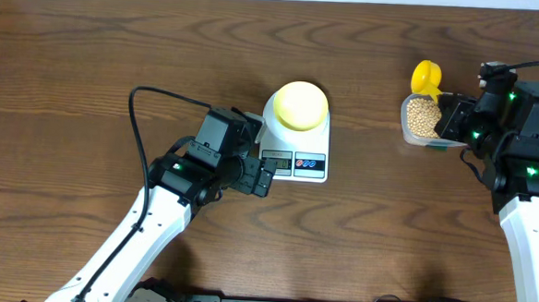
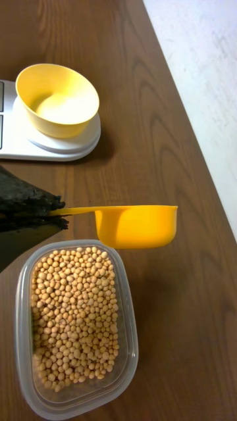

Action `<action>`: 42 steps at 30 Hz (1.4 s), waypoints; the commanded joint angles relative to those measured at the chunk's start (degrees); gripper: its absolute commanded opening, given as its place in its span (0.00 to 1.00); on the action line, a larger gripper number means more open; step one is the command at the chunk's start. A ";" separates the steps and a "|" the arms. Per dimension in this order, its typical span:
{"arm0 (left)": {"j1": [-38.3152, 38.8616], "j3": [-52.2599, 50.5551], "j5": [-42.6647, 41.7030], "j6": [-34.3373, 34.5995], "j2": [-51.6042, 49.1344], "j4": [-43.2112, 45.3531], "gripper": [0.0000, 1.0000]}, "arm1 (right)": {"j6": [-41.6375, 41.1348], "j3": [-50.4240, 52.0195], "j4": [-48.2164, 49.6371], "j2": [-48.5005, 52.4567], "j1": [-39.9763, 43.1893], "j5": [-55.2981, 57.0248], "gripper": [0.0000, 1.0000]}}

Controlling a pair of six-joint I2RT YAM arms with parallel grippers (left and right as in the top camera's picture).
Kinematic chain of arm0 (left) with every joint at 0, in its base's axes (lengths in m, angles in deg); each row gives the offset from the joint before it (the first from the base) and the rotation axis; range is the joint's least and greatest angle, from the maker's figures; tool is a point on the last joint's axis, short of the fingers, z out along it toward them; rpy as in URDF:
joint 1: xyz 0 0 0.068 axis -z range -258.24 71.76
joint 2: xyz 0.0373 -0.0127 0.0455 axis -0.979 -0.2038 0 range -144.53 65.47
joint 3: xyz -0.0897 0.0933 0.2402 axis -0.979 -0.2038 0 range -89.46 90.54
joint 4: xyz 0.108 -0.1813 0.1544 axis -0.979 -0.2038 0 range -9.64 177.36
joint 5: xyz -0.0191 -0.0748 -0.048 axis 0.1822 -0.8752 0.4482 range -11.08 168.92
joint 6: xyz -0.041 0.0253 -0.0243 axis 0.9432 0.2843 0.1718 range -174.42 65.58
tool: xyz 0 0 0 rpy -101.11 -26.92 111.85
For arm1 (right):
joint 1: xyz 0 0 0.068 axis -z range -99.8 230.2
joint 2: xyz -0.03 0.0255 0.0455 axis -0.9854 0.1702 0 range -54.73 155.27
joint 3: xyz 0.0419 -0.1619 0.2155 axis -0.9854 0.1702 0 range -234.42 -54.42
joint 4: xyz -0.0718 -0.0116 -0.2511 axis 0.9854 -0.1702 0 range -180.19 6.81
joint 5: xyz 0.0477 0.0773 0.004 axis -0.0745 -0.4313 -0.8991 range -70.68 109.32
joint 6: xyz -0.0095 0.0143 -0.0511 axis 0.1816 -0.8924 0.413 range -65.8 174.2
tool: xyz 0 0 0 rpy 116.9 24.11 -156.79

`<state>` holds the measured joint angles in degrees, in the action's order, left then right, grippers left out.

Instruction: Scoop item into bowl and weigh 50g on scale

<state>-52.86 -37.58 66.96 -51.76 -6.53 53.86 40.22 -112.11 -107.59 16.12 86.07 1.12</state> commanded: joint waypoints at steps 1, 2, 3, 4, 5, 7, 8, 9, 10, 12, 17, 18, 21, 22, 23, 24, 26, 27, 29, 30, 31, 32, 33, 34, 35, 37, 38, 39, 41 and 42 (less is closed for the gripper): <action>0.09 0.90 -5.27 -4.63 0.20 1.25 0.98 | 0.79 -0.63 0.13 -0.09 0.52 0.33 0.01; 0.09 0.90 -6.10 -5.20 0.20 1.49 0.98 | 0.79 -0.63 0.13 -0.09 0.52 0.31 0.01; 0.09 0.90 -6.45 -5.46 0.20 1.55 0.98 | 0.79 -0.63 0.13 -0.07 0.52 0.33 0.01; 0.09 0.90 -6.45 -5.44 0.20 1.38 0.98 | 0.79 -0.63 0.13 -0.09 0.52 0.31 0.01; 0.09 0.90 -6.45 -5.44 0.20 1.25 0.98 | 0.81 -0.63 0.13 -0.09 0.52 0.31 0.01; 0.09 0.90 -6.45 -5.44 0.17 1.09 0.98 | 0.81 -0.63 0.11 -0.07 0.52 0.33 0.01; 0.09 0.90 -6.45 -5.44 0.13 0.98 0.98 | 0.79 -0.63 0.13 -0.09 0.52 0.33 0.01; 0.09 0.87 -6.43 -5.46 0.13 0.85 0.98 | 0.79 -0.63 0.11 -0.07 0.52 0.33 0.01; 0.09 0.85 -6.40 -5.68 0.09 0.52 0.98 | 0.79 -0.63 0.13 -0.09 0.52 0.33 0.01; 0.09 0.85 -6.40 -6.10 -0.22 -0.17 0.98 | 0.79 -0.63 0.13 -0.09 0.52 0.33 0.01; 0.09 0.85 -6.45 -6.03 -1.36 -0.68 0.98 | 0.79 -0.63 0.13 -0.07 0.52 0.31 0.01; 0.09 0.85 -6.45 -6.03 -1.36 -0.55 0.98 | 0.79 -0.63 0.11 -0.07 0.52 0.31 0.01; 0.09 0.85 -6.45 -6.03 -1.36 -0.28 0.98 | 0.79 -0.63 0.13 -0.09 0.52 0.31 0.01; 0.09 0.85 -6.45 -6.03 -1.36 -0.24 0.98 | 0.79 -0.63 0.13 -0.09 0.52 0.33 0.01; 0.09 0.85 -6.45 -6.03 -1.36 -0.26 0.98 | 0.79 -0.63 0.13 -0.07 0.52 0.33 0.01; 0.09 0.85 -6.43 -6.03 -1.36 -0.26 0.98 | 0.79 -0.63 0.13 -0.09 0.52 0.31 0.01; 0.09 0.85 -6.40 -6.05 -1.36 -0.26 0.98 | 0.79 -0.63 0.11 -0.07 0.52 0.31 0.01; 0.09 0.85 -6.43 -6.05 -1.36 -0.15 0.98 | 0.79 -0.63 0.11 -0.09 0.52 0.31 0.01; 0.09 0.85 -6.40 -6.05 -1.36 0.09 0.98 | 0.79 -0.63 0.11 -0.09 0.52 0.31 0.01; 0.09 0.85 -6.43 -6.05 -1.36 0.13 0.98 | 0.79 -0.63 0.09 -0.09 0.52 0.31 0.01; 0.09 0.85 -6.43 -6.03 -1.36 0.15 0.98 | 0.79 -0.63 0.07 -0.07 0.52 0.31 0.01; 0.09 0.85 -6.43 -6.05 -1.36 0.15 0.98 | 0.79 -0.63 -0.04 -0.09 0.52 0.33 0.01; 0.09 0.85 -6.43 -6.05 -1.36 0.15 0.98 | 0.79 -0.63 -0.11 -0.09 0.52 0.33 0.01; 0.09 0.85 -6.43 -6.05 -1.36 0.13 0.98 | 0.79 -0.63 -0.22 -0.07 0.52 0.31 0.01; 0.09 0.85 -6.43 -6.05 -1.36 0.13 0.98 | 0.79 -0.63 -0.26 -0.09 0.52 0.31 0.01; 0.09 0.85 -6.43 -6.03 -1.36 0.11 0.98 | 0.79 -0.63 -0.33 -0.09 0.52 0.31 0.01; 0.09 0.85 -6.43 -6.05 -1.36 0.11 0.98 | 0.79 -0.63 -0.37 -0.09 0.52 0.33 0.01; 0.09 0.85 -6.43 -6.05 -1.36 0.11 0.98 | 0.79 -0.63 -0.39 -0.07 0.52 0.33 0.01; 0.09 0.85 -6.43 -6.05 -1.36 0.11 0.98 | 0.76 -0.63 -0.52 -0.09 0.52 0.98 0.01; 0.09 0.85 -6.43 -6.05 -1.36 0.11 0.98 | 0.79 -0.63 -0.55 -0.09 0.52 1.44 0.01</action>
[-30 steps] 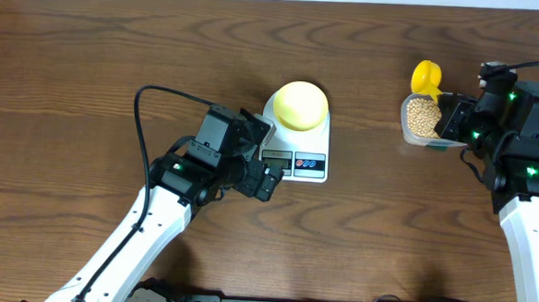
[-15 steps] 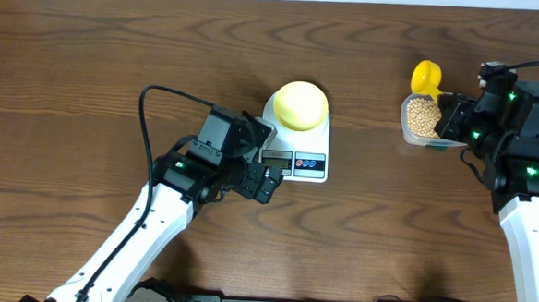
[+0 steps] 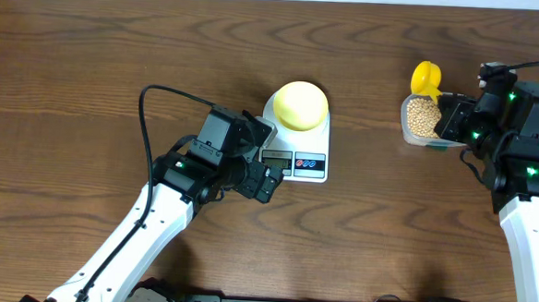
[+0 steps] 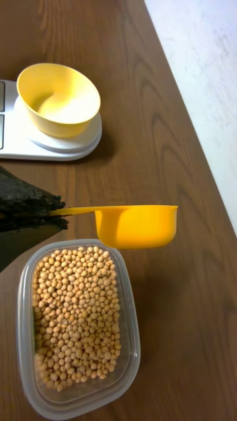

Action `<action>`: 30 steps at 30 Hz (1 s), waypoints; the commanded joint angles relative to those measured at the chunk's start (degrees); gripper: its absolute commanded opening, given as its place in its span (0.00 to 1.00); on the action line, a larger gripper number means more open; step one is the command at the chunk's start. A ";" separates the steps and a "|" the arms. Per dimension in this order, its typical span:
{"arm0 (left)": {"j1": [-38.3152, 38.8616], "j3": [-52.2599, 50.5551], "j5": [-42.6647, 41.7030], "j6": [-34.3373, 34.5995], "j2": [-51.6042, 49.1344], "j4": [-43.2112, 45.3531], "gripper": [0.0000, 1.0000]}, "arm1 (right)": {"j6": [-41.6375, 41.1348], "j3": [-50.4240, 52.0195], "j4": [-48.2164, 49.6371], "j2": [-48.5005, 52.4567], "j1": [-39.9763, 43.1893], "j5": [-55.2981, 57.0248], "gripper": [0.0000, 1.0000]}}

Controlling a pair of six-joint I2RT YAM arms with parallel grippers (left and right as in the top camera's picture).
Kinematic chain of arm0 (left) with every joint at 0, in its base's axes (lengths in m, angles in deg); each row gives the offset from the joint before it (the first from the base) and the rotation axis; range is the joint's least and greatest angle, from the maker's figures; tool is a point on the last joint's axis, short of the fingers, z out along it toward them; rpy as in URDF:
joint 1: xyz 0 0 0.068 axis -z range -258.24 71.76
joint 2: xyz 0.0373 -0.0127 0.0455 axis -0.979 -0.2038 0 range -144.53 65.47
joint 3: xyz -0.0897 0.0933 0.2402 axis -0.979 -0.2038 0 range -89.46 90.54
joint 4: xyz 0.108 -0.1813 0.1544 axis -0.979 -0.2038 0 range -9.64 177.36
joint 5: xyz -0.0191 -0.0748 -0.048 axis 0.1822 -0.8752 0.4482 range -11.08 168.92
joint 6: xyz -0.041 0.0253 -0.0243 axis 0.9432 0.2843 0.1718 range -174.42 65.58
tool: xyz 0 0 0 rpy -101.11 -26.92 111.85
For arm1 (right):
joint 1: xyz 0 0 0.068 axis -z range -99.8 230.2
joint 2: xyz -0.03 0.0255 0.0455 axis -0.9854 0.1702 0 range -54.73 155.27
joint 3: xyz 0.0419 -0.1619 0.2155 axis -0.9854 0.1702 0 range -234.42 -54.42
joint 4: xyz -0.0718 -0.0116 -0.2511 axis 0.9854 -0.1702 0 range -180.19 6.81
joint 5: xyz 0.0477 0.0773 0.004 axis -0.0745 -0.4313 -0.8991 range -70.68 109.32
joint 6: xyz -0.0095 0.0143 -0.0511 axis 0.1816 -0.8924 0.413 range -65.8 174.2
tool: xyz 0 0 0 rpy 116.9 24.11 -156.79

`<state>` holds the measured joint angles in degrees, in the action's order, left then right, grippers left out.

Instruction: Scoop item into bowl and weigh 50g on scale

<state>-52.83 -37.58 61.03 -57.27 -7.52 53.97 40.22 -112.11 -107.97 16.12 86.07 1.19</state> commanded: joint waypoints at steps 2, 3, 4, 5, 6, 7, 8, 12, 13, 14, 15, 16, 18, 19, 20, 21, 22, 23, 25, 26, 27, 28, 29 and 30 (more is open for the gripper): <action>0.07 0.85 -0.50 -0.55 -0.37 0.00 0.98 | 0.79 -0.63 -0.37 -0.07 0.52 3.17 0.01; 0.07 0.85 -0.50 -0.55 -0.37 0.00 0.98 | 0.76 -0.63 -0.46 -0.09 0.52 4.13 0.01; 0.07 0.85 -0.50 -0.55 -0.37 0.00 0.98 | 0.76 -0.63 -0.63 -0.09 0.52 5.35 0.01; 0.07 0.85 -0.50 -0.55 -0.37 0.00 0.98 | 0.76 -0.63 -0.81 -0.09 0.52 6.73 0.01; 0.07 0.85 -0.50 -0.55 -0.37 0.00 0.98 | 0.74 -0.63 -1.31 -0.07 0.52 10.25 0.01; 0.07 0.85 -0.50 -0.55 -0.37 0.00 0.98 | 0.74 -0.63 -1.64 -0.07 0.52 12.52 0.01; 0.07 0.85 -0.50 -0.52 -0.37 0.00 0.98 | 0.74 -0.63 -1.88 -0.07 0.52 14.49 0.01; 0.07 0.85 -0.50 -0.55 -0.37 0.00 0.98 | 0.76 -0.63 -2.01 -0.07 0.55 19.98 0.01; 0.07 0.85 -0.50 -0.55 -0.37 0.00 0.98 | 0.76 -0.63 -2.12 -0.07 0.57 19.96 0.01; 0.07 0.85 -0.50 -0.52 -0.37 0.00 0.98 | 0.76 -0.63 -2.27 -0.07 0.57 19.96 0.01; 0.07 0.85 -0.50 -0.55 -0.37 0.00 0.98 | 0.76 -0.63 -2.32 -0.07 0.59 19.98 0.01; 0.07 0.85 -0.50 -0.55 -0.37 0.00 0.98 | 0.76 -0.63 -2.34 -0.07 0.59 19.98 0.01; 0.07 0.85 -0.50 -0.55 -0.37 0.00 0.98 | 0.76 -0.63 -2.29 -0.07 0.57 19.96 0.01; 0.07 0.85 -0.50 -0.55 -0.37 0.00 0.98 | 0.79 -0.63 -2.23 -0.07 0.59 20.02 0.01; 0.07 0.85 -0.50 -0.55 -0.37 0.00 0.98 | 0.81 -0.63 -1.99 -0.07 0.59 20.22 0.01; 0.07 0.85 -0.50 -0.52 -0.37 0.00 0.98 | 0.79 -0.63 -1.68 -0.07 0.59 20.44 0.01; 0.07 0.85 -0.50 -0.52 -0.37 0.00 0.98 | 0.79 -0.63 -1.27 -0.07 0.59 20.44 0.01; 0.07 0.85 -0.50 -0.55 -0.37 0.00 0.98 | 0.79 -0.63 -0.85 -0.07 0.59 20.41 0.01; 0.07 0.85 -0.50 -0.52 -0.37 0.00 0.98 | 0.79 -0.63 -0.74 -0.07 0.59 20.61 0.01; 0.07 0.85 -0.50 -0.55 -0.37 0.00 0.98 | 0.79 -0.63 -0.94 -0.07 0.59 20.65 0.01; 0.07 0.85 -0.50 -0.55 -0.37 0.00 0.98 | 0.79 -0.63 -1.42 -0.07 0.59 20.85 0.01; 0.07 0.85 -0.50 -0.52 -0.37 0.00 0.98 | 0.79 -0.63 -1.99 -0.07 0.59 20.85 0.01; 0.07 0.85 -0.50 -0.52 -0.37 0.00 0.98 | 0.76 -0.63 -2.89 -0.07 0.59 20.83 0.01; 0.07 0.85 -0.50 -0.55 -0.37 0.00 0.98 | 0.76 -0.63 -3.45 -0.07 0.59 20.83 0.01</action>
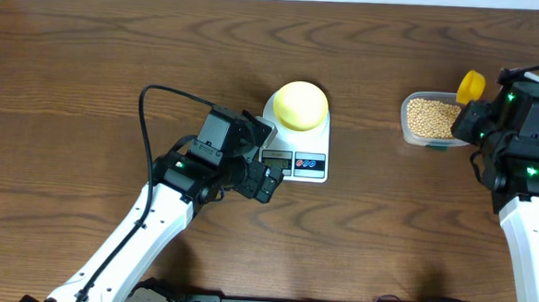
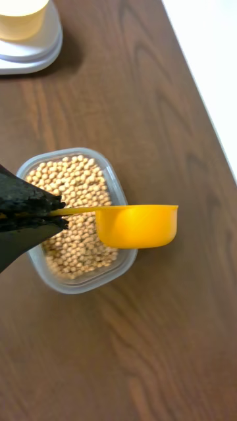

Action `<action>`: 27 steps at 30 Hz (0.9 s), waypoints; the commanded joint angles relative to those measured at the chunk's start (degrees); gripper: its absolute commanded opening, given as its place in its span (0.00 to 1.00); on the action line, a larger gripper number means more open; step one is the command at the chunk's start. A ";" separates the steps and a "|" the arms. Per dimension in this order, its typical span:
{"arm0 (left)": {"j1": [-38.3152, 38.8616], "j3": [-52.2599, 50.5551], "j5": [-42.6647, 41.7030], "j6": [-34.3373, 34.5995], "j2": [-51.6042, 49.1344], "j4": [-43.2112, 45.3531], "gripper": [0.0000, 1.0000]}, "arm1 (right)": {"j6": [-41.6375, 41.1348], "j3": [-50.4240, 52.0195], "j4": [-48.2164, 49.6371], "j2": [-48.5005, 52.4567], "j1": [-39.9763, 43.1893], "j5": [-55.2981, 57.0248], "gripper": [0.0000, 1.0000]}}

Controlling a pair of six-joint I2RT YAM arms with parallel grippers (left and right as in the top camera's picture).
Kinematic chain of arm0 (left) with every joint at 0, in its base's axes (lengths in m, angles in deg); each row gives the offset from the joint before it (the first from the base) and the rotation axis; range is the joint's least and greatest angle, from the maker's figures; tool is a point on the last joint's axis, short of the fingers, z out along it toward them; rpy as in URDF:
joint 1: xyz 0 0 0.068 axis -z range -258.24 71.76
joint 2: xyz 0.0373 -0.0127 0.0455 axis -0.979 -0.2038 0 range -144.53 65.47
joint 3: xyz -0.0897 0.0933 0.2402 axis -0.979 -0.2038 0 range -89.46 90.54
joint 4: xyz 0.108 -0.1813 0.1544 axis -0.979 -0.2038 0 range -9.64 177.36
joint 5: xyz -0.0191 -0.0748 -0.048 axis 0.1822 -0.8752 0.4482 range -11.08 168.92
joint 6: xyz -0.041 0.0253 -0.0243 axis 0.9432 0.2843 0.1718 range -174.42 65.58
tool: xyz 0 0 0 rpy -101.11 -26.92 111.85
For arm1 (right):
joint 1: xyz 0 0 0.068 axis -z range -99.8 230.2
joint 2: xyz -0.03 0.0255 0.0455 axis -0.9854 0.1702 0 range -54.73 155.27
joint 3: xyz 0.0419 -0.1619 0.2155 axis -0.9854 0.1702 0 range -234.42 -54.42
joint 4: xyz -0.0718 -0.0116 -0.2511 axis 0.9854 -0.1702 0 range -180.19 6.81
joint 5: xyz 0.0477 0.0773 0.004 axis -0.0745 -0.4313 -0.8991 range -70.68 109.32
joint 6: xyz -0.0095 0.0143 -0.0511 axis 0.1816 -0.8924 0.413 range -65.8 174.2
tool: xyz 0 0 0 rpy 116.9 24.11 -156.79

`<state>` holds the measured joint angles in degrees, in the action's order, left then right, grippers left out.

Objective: Scoop item into bowl and weigh 50g on scale
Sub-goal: 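Lower the yellow scoop into the soybean tub with the right gripper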

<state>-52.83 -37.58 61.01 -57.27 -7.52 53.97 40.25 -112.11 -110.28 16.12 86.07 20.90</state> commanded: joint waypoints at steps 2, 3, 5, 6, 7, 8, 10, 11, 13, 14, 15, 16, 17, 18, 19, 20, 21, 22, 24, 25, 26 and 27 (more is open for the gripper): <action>0.07 0.85 -0.48 -0.55 -0.37 0.00 0.98 | 0.74 -0.63 -2.69 -0.07 0.59 1.11 0.01; 0.07 0.85 -0.48 -0.52 -0.37 0.00 0.98 | 0.74 -0.63 -3.30 -0.07 0.59 1.11 0.01; 0.07 0.85 -0.48 -0.55 -0.37 0.00 0.98 | 0.76 -0.63 -3.82 -0.07 0.59 1.11 0.01; 0.07 0.85 -0.48 -0.55 -0.37 0.00 0.98 | 0.76 -0.63 -3.85 -0.07 0.59 1.16 0.01; 0.07 0.85 -0.48 -0.55 -0.37 0.00 0.98 | 0.76 -0.63 -3.82 -0.07 0.59 1.36 0.01; 0.07 0.85 -0.48 -0.52 -0.37 0.00 0.98 | 0.74 -0.63 -3.78 -0.07 0.59 1.36 0.01; 0.07 0.85 -0.48 -0.52 -0.37 0.00 0.98 | 0.74 -0.63 -3.78 -0.07 0.59 1.33 0.01; 0.07 0.85 -0.48 -0.52 -0.37 0.00 0.98 | 0.74 -0.63 -3.82 -0.07 0.59 1.33 0.01; 0.07 0.85 -0.48 -0.55 -0.37 0.00 0.98 | 0.74 -0.63 -3.85 -0.07 0.59 1.33 0.01; 0.07 0.85 -0.48 -0.55 -0.37 0.00 0.98 | 0.74 -0.63 -3.80 -0.07 0.59 1.33 0.01; 0.07 0.85 -0.48 -0.55 -0.37 0.00 0.98 | 0.74 -0.63 -3.82 -0.07 0.59 1.33 0.01; 0.07 0.85 -0.48 -0.52 -0.37 0.00 0.98 | 0.76 -0.63 -3.82 -0.07 0.59 1.38 0.01; 0.07 0.85 -0.48 -0.52 -0.37 0.00 0.98 | 0.79 -0.63 -3.76 -0.07 0.59 1.57 0.01; 0.07 0.85 -0.48 -0.52 -0.37 0.00 0.98 | 0.74 -0.63 -3.72 -0.07 0.59 1.77 0.01; 0.07 0.85 -0.48 -0.55 -0.37 0.00 0.98 | 0.76 -0.63 -3.65 -0.07 0.59 1.97 0.01; 0.07 0.85 -0.48 -0.55 -0.37 0.00 0.98 | 0.74 -0.63 -3.65 -0.07 0.59 1.97 0.01; 0.07 0.85 -0.48 -0.55 -0.37 0.00 0.98 | 0.74 -0.63 -3.65 -0.07 0.59 1.95 0.01; 0.07 0.85 -0.48 -0.55 -0.37 0.00 0.98 | 0.74 -0.63 -3.65 -0.07 0.59 1.95 0.01; 0.07 0.85 -0.48 -0.55 -0.37 0.00 0.98 | 0.70 -0.63 -3.34 -0.07 0.57 1.81 0.01; 0.07 0.85 -0.48 -0.55 -0.37 0.00 0.98 | 0.70 -0.63 -3.02 -0.07 0.57 1.68 0.01; 0.07 0.85 -0.48 -0.52 -0.37 0.00 0.98 | 0.70 -0.63 -2.58 -0.07 0.57 1.68 0.01; 0.07 0.85 -0.48 -0.55 -0.37 0.00 0.98 | 0.72 -0.63 -2.10 -0.07 0.57 1.70 0.01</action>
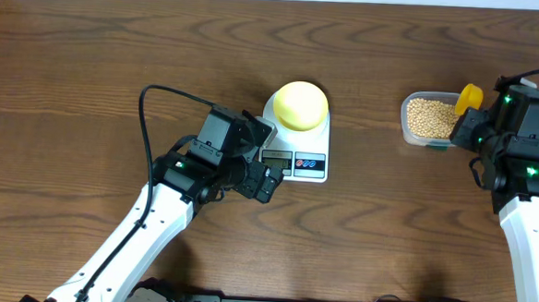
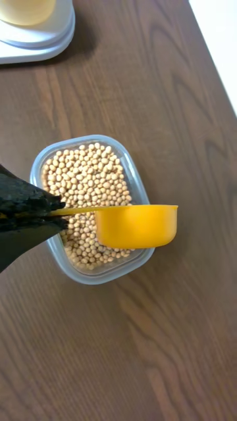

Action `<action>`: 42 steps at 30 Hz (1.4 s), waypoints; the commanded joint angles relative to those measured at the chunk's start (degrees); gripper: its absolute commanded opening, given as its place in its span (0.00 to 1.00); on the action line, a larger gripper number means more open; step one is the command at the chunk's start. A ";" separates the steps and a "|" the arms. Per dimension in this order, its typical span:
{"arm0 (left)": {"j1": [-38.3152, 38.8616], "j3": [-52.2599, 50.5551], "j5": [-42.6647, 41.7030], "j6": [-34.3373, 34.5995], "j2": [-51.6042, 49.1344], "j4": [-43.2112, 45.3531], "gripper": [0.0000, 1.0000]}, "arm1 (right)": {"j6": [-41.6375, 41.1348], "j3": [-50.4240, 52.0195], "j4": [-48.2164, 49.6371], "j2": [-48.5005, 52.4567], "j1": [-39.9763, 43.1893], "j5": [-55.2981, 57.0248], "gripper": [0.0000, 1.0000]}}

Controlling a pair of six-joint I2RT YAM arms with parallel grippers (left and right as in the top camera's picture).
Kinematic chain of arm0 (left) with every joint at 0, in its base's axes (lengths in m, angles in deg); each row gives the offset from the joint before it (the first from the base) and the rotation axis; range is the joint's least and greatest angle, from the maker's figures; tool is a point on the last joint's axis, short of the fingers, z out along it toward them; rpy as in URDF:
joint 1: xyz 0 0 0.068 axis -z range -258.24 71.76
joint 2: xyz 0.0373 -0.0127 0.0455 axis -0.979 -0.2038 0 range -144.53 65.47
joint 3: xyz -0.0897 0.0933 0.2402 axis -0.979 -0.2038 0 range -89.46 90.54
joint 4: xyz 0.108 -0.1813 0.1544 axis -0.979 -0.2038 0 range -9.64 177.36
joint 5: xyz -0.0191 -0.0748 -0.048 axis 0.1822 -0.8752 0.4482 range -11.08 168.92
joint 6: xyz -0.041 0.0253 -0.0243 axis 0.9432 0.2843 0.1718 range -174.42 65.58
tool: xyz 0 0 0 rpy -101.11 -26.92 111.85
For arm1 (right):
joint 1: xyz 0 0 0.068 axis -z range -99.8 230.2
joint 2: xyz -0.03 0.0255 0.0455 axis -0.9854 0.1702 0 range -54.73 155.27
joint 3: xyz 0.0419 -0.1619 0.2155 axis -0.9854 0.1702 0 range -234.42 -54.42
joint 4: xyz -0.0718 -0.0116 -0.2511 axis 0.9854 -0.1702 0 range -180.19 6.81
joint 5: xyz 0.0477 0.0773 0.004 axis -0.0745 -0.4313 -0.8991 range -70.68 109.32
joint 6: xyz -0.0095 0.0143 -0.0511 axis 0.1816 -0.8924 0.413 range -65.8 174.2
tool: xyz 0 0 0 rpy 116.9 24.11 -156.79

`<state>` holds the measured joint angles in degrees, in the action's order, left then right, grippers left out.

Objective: Scoop item into bowl and weigh 50g on scale
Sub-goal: 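Lower the yellow scoop into the soybean tub with the right gripper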

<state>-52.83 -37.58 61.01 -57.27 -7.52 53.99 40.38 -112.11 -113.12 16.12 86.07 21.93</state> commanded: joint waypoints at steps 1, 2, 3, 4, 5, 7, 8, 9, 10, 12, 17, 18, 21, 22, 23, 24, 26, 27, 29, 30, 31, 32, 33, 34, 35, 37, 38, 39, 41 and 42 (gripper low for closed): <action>0.07 0.85 -0.48 -0.52 -0.37 -0.02 0.98 | 0.59 -0.63 1.20 -0.07 0.57 0.68 0.01; 0.07 0.85 -0.48 -0.52 -0.37 -0.02 0.98 | 0.61 -0.63 1.46 -0.07 0.59 0.76 0.01; 0.07 0.85 -0.48 -0.55 -0.37 -0.02 0.98 | 0.61 -0.63 1.51 -0.07 0.59 0.94 0.01; 0.07 0.85 -0.48 -0.52 -0.37 -0.02 0.98 | 0.61 -0.63 1.60 -0.07 0.59 0.94 0.01; 0.07 0.85 -0.48 -0.52 -0.37 -0.02 0.98 | 0.61 -0.63 1.68 -0.07 0.59 0.92 0.01; 0.07 0.85 -0.48 -0.55 -0.37 -0.02 0.98 | 0.59 -0.63 1.88 -0.07 0.59 0.90 0.01; 0.07 0.85 -0.48 -0.52 -0.37 -0.02 0.98 | 0.61 -0.63 1.88 -0.07 0.59 0.90 0.01; 0.07 0.85 -0.48 -0.52 -0.37 -0.02 0.98 | 0.61 -0.63 1.84 -0.07 0.59 0.92 0.01; 0.07 0.85 -0.48 -0.55 -0.37 -0.02 0.98 | 0.70 -0.63 1.84 -0.07 0.59 0.94 0.01; 0.07 0.85 -0.48 -0.55 -0.37 -0.02 0.98 | 1.31 -0.63 1.79 -0.07 0.83 0.92 0.01; 0.07 0.85 -0.48 -0.55 -0.37 -0.02 0.98 | 1.70 -0.63 1.64 -0.07 2.08 0.94 0.01; 0.07 0.85 -0.48 -0.55 -0.37 -0.02 0.98 | 1.70 -0.63 1.68 -0.07 2.08 0.92 0.01; 0.07 0.85 -0.48 -0.55 -0.37 -0.02 0.98 | 1.70 -0.63 1.64 -0.13 2.08 0.96 0.01; 0.07 0.85 -0.48 -0.55 -0.37 -0.02 0.98 | 1.73 -0.63 1.38 -0.11 2.08 2.27 0.01; 0.07 0.85 -0.48 -0.55 -0.37 -0.02 0.98 | 1.73 -0.63 1.36 -0.11 2.08 3.34 0.01; 0.07 0.85 -0.48 -0.52 -0.37 -0.02 0.98 | 1.73 -0.63 1.33 -0.11 2.08 4.35 0.01; 0.07 0.85 -0.48 -0.55 -0.37 -0.02 0.98 | 2.14 -0.63 1.29 -0.09 2.08 4.70 0.01; 0.07 0.85 -0.48 -0.55 -0.37 -0.02 0.98 | 2.38 -0.63 0.92 -0.07 2.08 4.70 0.01; 0.07 0.85 -0.48 -0.52 -0.37 -0.02 0.98 | 2.34 -0.63 -0.26 0.04 2.08 4.50 0.01; 0.07 0.85 -0.48 -0.52 -0.37 -0.02 0.98 | 2.32 -0.63 -1.20 0.20 2.08 4.28 0.01; 0.07 0.85 -0.48 -0.55 -0.37 -0.02 0.98 | 2.32 -0.61 -1.75 0.39 2.05 4.24 0.01; 0.07 0.85 -0.48 -0.55 -0.37 -0.02 0.98 | 2.36 -0.59 -2.29 0.66 2.08 4.13 0.01; 0.07 0.85 -0.48 -0.55 -0.37 -0.02 0.98 | 2.36 -0.59 -2.73 1.05 2.05 4.13 0.01; 0.07 0.85 -0.48 -0.52 -0.37 -0.02 0.98 | 2.51 -0.59 -3.17 1.57 2.08 4.13 0.01; 0.07 0.85 -0.48 -0.52 -0.37 -0.02 0.98 | 3.37 -0.57 -3.48 2.40 2.08 4.07 0.01; 0.07 0.85 -0.48 -0.55 -0.37 -0.02 0.98 | 5.33 -0.57 -3.58 4.09 2.05 2.80 0.01; 0.07 0.85 -0.48 -0.55 -0.37 -0.02 0.98 | 6.64 -0.57 -3.26 5.29 2.08 1.31 0.01; 0.07 0.85 -0.48 -0.55 -0.37 -0.02 0.98 | 7.21 -0.57 -2.84 6.08 2.05 0.09 0.01; 0.07 0.85 -0.48 -0.52 -0.37 -0.02 0.98 | 7.74 -0.57 -1.55 7.91 2.08 -3.78 0.01; 0.07 0.85 -0.48 -0.52 -0.37 -0.02 0.98 | 7.74 -0.57 -0.94 8.44 2.08 -4.90 0.01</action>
<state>-52.83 -37.58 61.01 -57.27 -7.52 53.99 45.60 -112.11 -115.16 23.09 87.80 22.22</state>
